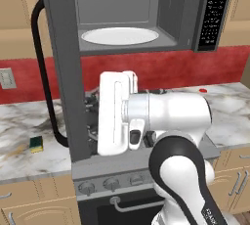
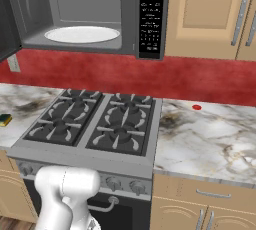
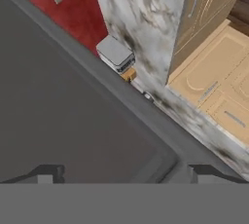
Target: Place the sponge inside the microwave to prepare for sanitizing.
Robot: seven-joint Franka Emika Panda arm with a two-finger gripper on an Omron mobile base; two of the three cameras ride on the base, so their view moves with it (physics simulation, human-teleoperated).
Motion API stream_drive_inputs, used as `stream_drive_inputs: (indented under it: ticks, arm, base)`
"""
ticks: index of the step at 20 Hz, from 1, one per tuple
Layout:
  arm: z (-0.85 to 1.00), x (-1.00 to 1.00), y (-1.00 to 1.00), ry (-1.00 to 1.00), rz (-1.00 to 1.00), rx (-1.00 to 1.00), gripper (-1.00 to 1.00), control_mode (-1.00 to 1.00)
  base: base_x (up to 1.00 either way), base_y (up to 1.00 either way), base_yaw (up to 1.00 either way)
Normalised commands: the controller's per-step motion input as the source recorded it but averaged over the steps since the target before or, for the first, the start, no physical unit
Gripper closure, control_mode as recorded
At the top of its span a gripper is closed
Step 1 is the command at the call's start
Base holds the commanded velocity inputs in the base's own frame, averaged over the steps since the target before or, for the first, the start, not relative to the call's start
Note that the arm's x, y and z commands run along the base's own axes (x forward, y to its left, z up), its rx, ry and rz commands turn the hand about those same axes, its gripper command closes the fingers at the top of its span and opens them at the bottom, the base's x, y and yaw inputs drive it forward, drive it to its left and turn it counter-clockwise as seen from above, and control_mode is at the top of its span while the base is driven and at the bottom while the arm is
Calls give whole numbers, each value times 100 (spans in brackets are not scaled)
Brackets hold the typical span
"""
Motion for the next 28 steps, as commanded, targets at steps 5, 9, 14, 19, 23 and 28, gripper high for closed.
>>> stream_drive_inputs:
  ticks: [5, 9, 14, 19, 23, 28]
  arm:
    - [-7, 8, 62, 10, 1, 0, -100, -100]
    - [-1, 1, 38, 4, 1, 0, -100, -100]
    - [-4, 0, 0, 0, 0, 0, -100, -100]
    - [-4, 0, -60, 0, 0, 0, -100, -100]
    - [-25, 0, -59, -10, 0, -12, -100, -100]
    - [-59, 7, -56, -11, 2, -18, -100, -100]
  base:
    - [0, 0, 0]
    - [0, 0, 0]
    - [0, 0, 0]
    - [0, 0, 0]
    - [0, 0, 0]
    - [0, 0, 0]
